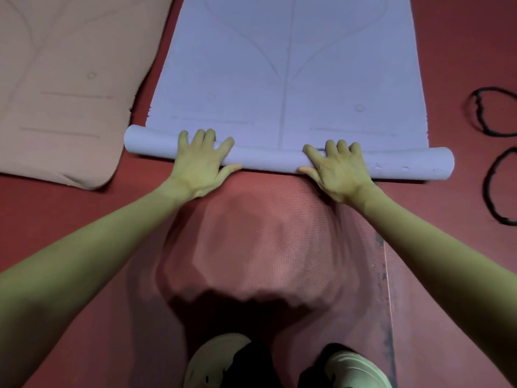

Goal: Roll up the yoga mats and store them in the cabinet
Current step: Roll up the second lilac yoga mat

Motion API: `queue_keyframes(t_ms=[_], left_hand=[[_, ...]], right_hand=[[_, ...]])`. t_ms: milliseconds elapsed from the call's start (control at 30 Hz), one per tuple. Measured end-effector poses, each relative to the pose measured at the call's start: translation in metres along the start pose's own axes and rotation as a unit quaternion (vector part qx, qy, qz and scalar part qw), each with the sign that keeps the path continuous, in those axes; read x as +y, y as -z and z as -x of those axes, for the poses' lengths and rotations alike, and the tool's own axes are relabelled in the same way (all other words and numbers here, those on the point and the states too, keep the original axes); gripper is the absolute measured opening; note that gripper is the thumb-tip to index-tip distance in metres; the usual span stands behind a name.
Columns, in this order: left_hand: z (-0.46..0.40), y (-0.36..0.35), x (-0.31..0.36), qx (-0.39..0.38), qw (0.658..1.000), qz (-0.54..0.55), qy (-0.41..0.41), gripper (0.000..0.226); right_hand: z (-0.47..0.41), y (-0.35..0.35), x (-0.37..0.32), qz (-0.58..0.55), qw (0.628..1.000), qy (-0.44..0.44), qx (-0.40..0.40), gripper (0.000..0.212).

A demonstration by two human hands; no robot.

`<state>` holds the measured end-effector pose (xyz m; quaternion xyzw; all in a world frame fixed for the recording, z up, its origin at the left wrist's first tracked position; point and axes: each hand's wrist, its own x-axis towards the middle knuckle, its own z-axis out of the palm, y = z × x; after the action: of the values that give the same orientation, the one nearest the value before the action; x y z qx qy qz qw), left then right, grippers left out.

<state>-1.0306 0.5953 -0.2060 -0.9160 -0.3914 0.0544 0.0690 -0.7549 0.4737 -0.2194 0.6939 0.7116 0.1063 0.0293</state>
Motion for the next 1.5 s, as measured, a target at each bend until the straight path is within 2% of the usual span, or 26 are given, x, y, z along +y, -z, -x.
queue_keyframes(t_ms=[167, 267, 400, 533, 633, 733, 900, 967, 1033, 1133, 1200, 1333, 1500], left_hand=[[-0.004, 0.015, 0.002, -0.001, 1.0, -0.01, -0.024, 0.067], [0.02, 0.017, 0.014, 0.032, 0.999, -0.01, -0.021, 0.063], [0.065, 0.015, 0.031, 0.03, 0.999, 0.015, -0.022, 0.06], [0.083, 0.005, 0.038, -0.013, 1.0, 0.007, -0.021, 0.063], [0.073, 0.014, 0.038, -0.083, 0.996, 0.006, -0.004, 0.07], [0.069, 0.015, 0.038, -0.115, 0.993, 0.005, 0.014, 0.063], [0.061, 0.023, 0.033, -0.178, 0.983, 0.049, 0.004, 0.06], [0.061, 0.022, 0.029, -0.157, 0.985, 0.074, 0.003, 0.061], [0.064, 0.016, 0.031, -0.08, 0.992, 0.097, -0.002, 0.065], [0.076, 0.006, 0.04, 0.045, 0.998, 0.053, -0.004, 0.057], [0.085, 0.0, 0.046, 0.077, 0.996, 0.043, -0.002, 0.056], [0.088, -0.008, 0.049, 0.083, 0.996, 0.033, 0.005, 0.063], [0.071, 0.002, 0.047, 0.068, 0.996, 0.048, -0.019, 0.054]], right_hand=[[0.003, 0.011, 0.004, -0.032, 0.999, -0.001, -0.012, 0.056], [0.026, 0.019, 0.003, -0.049, 0.999, 0.016, -0.005, 0.056], [0.069, 0.022, -0.008, -0.096, 0.994, 0.027, -0.04, 0.06], [0.088, 0.019, -0.023, -0.089, 0.995, 0.022, -0.039, 0.059], [0.086, 0.017, -0.023, -0.091, 0.995, 0.013, -0.023, 0.058], [0.093, 0.015, -0.025, -0.091, 0.996, 0.001, -0.001, 0.06], [0.099, 0.016, -0.019, -0.113, 0.992, 0.045, 0.03, 0.066], [0.095, 0.017, -0.018, -0.111, 0.992, 0.051, 0.021, 0.062], [0.092, 0.018, -0.017, -0.123, 0.991, 0.054, 0.013, 0.058], [0.083, 0.018, -0.01, -0.173, 0.982, 0.072, -0.001, 0.058], [0.075, 0.02, -0.005, -0.199, 0.976, 0.084, -0.04, 0.063], [0.065, 0.021, 0.0, -0.203, 0.971, 0.094, -0.079, 0.071], [0.072, 0.022, -0.009, -0.174, 0.984, 0.028, 0.003, 0.065]])
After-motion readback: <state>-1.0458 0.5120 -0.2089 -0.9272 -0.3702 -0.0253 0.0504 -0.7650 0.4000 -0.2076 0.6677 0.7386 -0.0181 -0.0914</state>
